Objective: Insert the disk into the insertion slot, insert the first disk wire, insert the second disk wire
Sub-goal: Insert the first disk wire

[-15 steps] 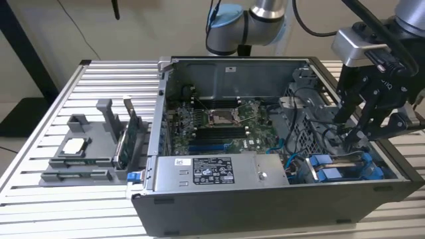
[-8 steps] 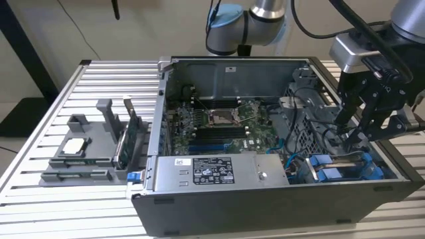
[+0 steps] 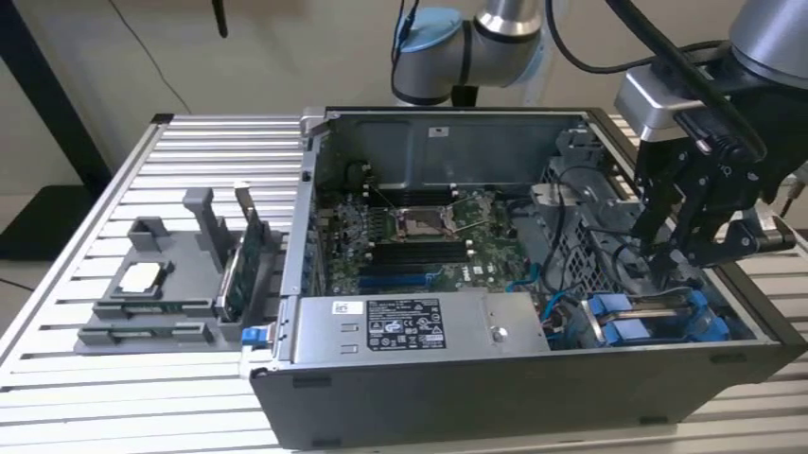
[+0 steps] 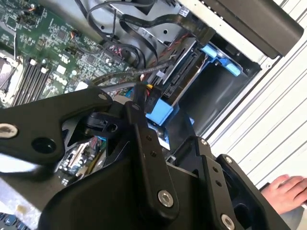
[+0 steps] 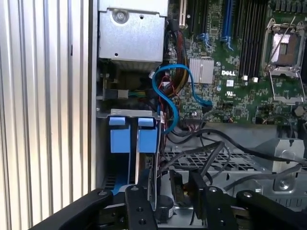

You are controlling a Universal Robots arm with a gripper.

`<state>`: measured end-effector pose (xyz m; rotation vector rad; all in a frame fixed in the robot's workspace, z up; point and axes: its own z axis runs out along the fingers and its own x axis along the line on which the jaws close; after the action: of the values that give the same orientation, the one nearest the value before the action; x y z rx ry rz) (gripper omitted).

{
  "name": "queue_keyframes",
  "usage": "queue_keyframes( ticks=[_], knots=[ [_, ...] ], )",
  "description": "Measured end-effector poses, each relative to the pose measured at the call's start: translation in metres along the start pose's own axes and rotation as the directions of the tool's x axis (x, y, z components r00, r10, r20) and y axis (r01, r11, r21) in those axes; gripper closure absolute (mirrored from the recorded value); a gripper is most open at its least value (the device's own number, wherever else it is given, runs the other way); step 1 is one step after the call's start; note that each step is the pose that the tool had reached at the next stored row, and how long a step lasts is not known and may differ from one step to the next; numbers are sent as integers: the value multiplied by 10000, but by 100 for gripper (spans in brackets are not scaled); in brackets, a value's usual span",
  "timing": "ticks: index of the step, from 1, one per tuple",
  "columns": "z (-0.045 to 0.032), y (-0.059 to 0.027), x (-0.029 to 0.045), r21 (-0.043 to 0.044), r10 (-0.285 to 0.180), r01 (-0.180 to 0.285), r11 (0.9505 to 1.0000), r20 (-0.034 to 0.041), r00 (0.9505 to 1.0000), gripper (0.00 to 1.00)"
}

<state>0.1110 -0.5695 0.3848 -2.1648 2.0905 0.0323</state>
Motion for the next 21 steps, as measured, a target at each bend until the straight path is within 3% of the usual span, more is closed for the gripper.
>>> queue_keyframes(
  ticks=[5, 21],
  knots=[
    [2, 2, -2, 26, -39, 39, 10000, 94, 9999, 63],
    [11, -32, -4, 61, -228, 227, 9997, 177, 9996, 65]
  ],
)
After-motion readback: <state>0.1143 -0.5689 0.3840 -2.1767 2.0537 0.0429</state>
